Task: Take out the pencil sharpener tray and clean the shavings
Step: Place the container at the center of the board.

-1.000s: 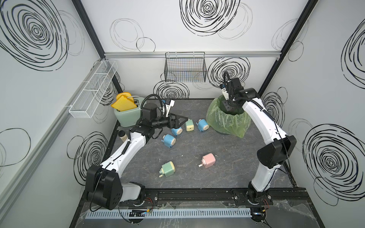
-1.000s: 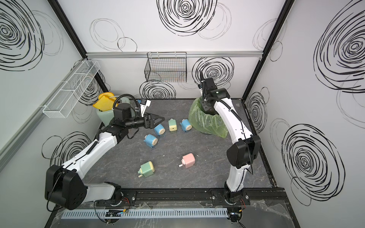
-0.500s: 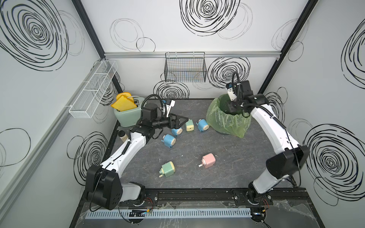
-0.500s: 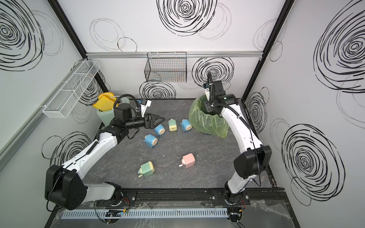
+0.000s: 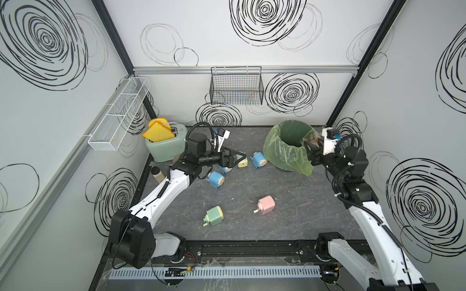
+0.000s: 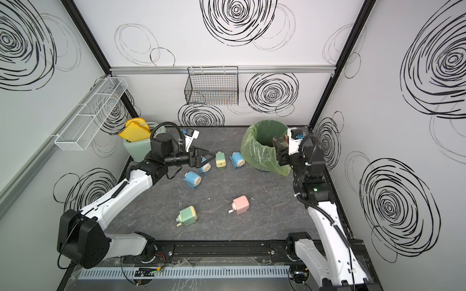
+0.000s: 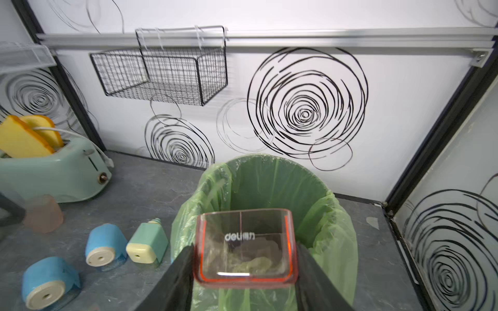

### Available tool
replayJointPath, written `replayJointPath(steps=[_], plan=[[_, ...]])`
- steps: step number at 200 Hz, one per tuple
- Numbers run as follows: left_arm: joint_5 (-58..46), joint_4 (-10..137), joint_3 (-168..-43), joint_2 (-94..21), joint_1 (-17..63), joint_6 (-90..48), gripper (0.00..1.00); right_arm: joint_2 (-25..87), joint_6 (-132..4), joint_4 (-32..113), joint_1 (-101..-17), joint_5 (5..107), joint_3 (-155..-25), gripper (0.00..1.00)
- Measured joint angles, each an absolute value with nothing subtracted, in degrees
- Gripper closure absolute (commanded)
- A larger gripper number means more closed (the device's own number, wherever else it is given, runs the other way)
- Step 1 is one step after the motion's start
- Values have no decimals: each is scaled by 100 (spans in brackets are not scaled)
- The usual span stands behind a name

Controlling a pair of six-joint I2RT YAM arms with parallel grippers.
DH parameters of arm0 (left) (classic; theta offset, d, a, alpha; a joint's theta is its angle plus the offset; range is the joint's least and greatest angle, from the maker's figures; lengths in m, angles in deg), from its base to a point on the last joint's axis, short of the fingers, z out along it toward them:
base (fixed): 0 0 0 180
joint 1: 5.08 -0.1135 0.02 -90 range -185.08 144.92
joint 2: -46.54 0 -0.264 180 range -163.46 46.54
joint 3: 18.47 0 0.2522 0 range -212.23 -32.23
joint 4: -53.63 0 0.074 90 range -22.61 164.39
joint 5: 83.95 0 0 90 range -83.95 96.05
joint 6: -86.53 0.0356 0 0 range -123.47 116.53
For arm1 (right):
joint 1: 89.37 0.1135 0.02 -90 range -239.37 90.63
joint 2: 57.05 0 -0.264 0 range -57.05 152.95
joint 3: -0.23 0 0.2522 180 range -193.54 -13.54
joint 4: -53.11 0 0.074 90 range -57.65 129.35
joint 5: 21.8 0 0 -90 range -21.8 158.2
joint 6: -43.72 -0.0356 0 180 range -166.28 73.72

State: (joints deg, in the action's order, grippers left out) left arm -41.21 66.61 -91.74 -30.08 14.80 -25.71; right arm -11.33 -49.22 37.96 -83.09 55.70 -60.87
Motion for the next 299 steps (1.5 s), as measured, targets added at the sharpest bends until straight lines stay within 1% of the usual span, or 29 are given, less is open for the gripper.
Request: replayJointPath(steps=[25, 56, 75, 103, 117, 160, 210, 233, 249, 273, 299], plan=[[-4117, 6703, -9174, -3008, 1640, -2571, 3, -2204, -5370, 4445, -8199, 5413, -4992, 55], [-4093, 6757, -9174, -3008, 1814, -2543, 3, -3435, -5737, 4775, -7701, 5420, -3805, 57], [-4060, 6757, -9169, -3008, 1915, -2532, 3, -3769, -5849, 4754, -7397, 5496, -3538, 57], [-3986, 6733, -9025, -2970, 2120, -2534, 3, -3892, -6109, 4865, -7017, 5734, -3140, 57], [-3962, 6736, -8879, -2925, 2210, -2547, 3, -3798, -6240, 4926, -6827, 5896, -2845, 57], [-3879, 6742, -8675, -2774, 2297, -2575, 3, -2960, -6474, 5031, -6447, 6388, -2391, 57], [-3840, 6635, -8503, -2723, 2350, -2661, 3, -2880, -6629, 5921, -6405, 7131, -1385, 53], [-3820, 6596, -8472, -2730, 2387, -2702, 3, -2491, -6671, 6240, -6394, 7420, -1387, 54], [-3796, 6561, -8472, -2748, 2418, -2713, 3, -1990, -6736, 6391, -6370, 7573, -1451, 55], [-3763, 6534, -8472, -2789, 2453, -2728, 3, -1234, -6854, 6574, -6324, 7721, -1547, 54], [-3741, 6534, -8472, -2798, 2455, -2730, 3, -764, -6946, 6799, -6254, 7796, -1547, 54]])
